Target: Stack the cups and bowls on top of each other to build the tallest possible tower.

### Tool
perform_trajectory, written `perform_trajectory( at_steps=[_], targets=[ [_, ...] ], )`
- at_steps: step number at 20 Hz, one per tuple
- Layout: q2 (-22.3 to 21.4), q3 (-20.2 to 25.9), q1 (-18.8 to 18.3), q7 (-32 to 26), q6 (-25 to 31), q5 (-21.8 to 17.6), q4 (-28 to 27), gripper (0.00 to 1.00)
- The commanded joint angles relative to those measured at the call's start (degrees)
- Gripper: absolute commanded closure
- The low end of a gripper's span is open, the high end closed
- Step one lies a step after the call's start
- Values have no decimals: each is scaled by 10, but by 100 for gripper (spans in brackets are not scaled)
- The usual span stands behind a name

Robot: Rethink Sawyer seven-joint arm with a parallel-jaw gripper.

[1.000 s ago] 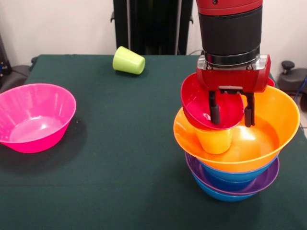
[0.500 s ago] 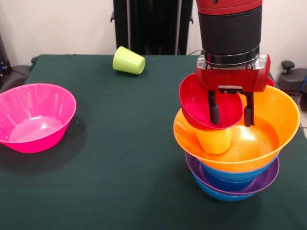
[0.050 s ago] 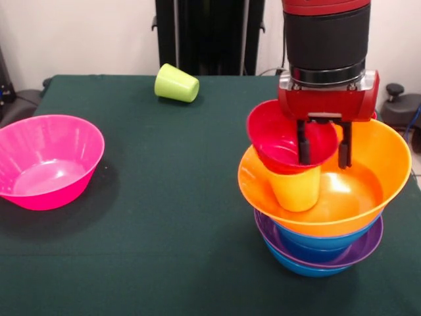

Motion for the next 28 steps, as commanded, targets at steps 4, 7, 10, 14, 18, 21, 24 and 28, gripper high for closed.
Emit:
perform_trajectory(
  at_steps=[4,7,10,14,18,21,24,28],
  targets=[
    [-10,-34,26,-21,35,-28,39,100],
    [-11,-36,27,-22,37,-26,42,100],
    [-10,-39,30,-21,44,-23,39,100],
    [-11,-50,39,-12,36,-30,30,100],
    [-15,-55,45,-8,40,-26,29,100],
    [-17,-59,45,-13,46,-22,25,100],
    [-16,-63,47,-14,47,-21,21,100],
    [-16,-63,46,-16,51,-17,25,0]
  ],
)
